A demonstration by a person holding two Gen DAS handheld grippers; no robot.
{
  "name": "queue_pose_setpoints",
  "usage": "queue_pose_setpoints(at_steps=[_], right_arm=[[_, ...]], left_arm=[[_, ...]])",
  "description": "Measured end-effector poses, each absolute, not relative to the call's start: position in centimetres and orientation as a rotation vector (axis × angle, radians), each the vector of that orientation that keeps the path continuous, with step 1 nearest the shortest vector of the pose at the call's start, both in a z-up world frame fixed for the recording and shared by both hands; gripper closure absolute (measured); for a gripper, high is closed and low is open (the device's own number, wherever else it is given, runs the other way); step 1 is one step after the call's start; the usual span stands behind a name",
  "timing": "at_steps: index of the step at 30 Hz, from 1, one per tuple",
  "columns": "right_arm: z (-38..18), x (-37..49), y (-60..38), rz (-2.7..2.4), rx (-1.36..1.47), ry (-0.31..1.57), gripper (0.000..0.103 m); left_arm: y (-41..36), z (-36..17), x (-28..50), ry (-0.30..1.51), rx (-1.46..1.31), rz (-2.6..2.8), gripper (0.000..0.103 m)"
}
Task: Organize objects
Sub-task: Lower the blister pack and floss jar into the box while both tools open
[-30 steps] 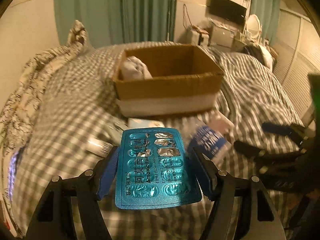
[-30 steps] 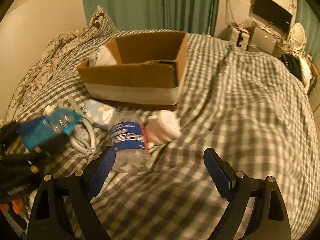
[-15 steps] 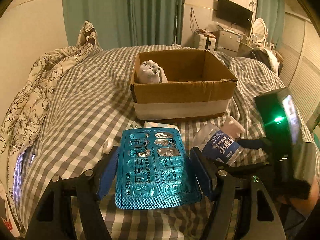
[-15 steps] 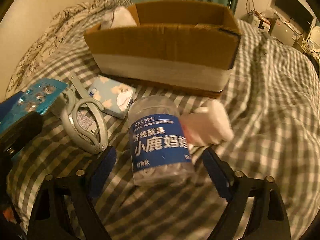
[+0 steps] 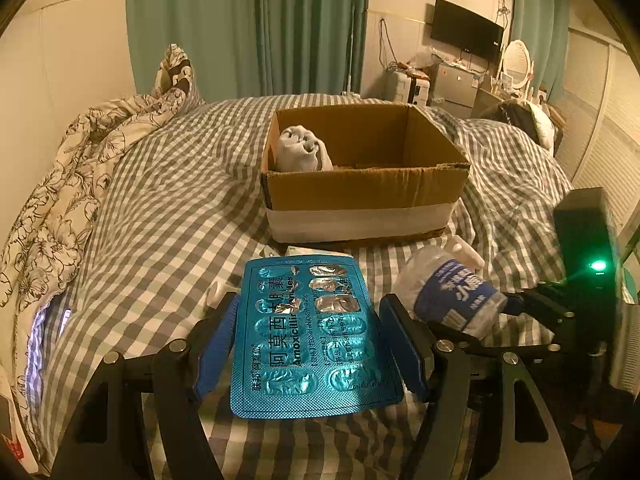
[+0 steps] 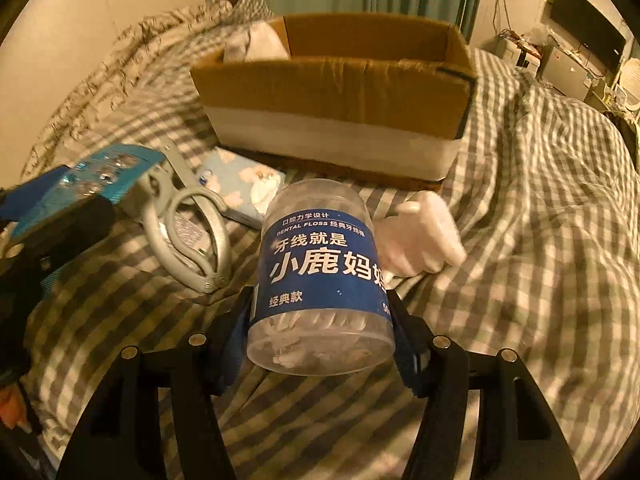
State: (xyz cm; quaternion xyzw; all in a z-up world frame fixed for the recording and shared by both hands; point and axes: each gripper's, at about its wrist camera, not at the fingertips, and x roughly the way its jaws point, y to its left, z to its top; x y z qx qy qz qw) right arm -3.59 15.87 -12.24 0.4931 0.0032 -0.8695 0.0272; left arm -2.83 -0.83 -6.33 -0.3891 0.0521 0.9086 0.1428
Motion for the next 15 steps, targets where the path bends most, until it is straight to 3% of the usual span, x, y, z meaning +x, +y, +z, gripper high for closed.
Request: queue_pose_setpoints(at_steps=[15], right_arm=[[-2.0,-1.5,16.9,-2.865,1.177,0.002,0.042]], left_arm=[[0.0,-1.3,-4.0,0.115,-0.965,2.648,0.031]])
